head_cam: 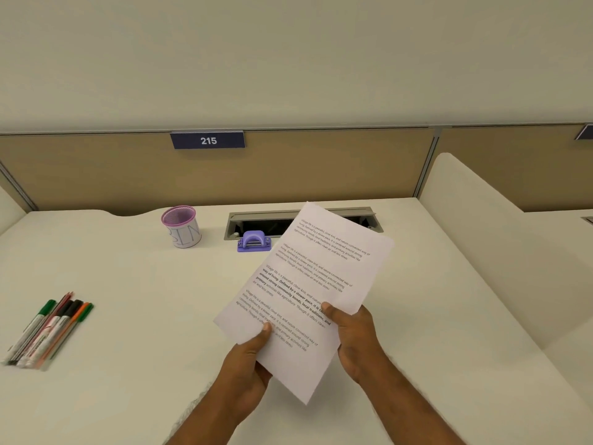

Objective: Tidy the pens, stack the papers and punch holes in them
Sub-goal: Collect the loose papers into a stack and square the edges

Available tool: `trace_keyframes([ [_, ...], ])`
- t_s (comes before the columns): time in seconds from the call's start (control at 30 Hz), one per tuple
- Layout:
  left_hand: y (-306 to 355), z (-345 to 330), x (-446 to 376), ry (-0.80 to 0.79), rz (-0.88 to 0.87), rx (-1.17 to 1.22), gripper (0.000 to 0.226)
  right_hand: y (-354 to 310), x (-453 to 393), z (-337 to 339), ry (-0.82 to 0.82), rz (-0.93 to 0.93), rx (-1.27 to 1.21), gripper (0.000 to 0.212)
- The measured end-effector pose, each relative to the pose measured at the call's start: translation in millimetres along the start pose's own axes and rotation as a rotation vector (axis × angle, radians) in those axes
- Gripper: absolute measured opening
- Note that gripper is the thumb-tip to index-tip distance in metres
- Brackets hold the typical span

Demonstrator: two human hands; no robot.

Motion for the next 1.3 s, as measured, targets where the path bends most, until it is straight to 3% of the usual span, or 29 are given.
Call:
trace_keyframes([
  [0.2,17.6,24.0,-4.3,-0.024,0.010,-0.054,0.039,-9.6,-8.1,23.6,0.004,-0.071,0.073,0.030],
  [0.4,61.5,41.6,-23.9,-0.036,0.023,-0.145,0.046,-22.7,-19.4,35.5,-0.131,-0.168,0.185,0.036],
  [0.53,77.3,26.7,-37.2,-0.092,0.001,-0.314,0.051,-23.4,-25.7,34.1,-0.226,-0.223,0.244,0.040],
  [0.67,76.2,2.1,-44.2,-0.183,0.014,-0.502,0.041,-20.2,-28.7,30.8,-0.317,-0.270,0.319,0.041],
  [0.8,66.0,-7.7,-52.6,-0.116,0.041,-0.519,0.034,-17.8,-32.3,31.0,-0.347,-0.297,0.360,0.038],
  [1.07,60.6,-6.4,-67.0,0.062,-0.039,-0.533,0.021,-14.2,-47.3,34.9,-0.254,-0.255,0.341,0.033],
  [1.3,56.3,-5.4,-82.8,0.112,-0.017,-0.545,0.019,-1.4,-65.6,41.9,-0.108,-0.210,0.422,0.022],
])
Point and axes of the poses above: each hand's wrist, its own x-axis away from the middle knuckle, its own z-axis out of the back of the hand, y = z × x, the point moved 4 cm from there along -x, towards the middle knuckle, and after that the axes turned 3 degrees about -y, right-handed, at the moved point
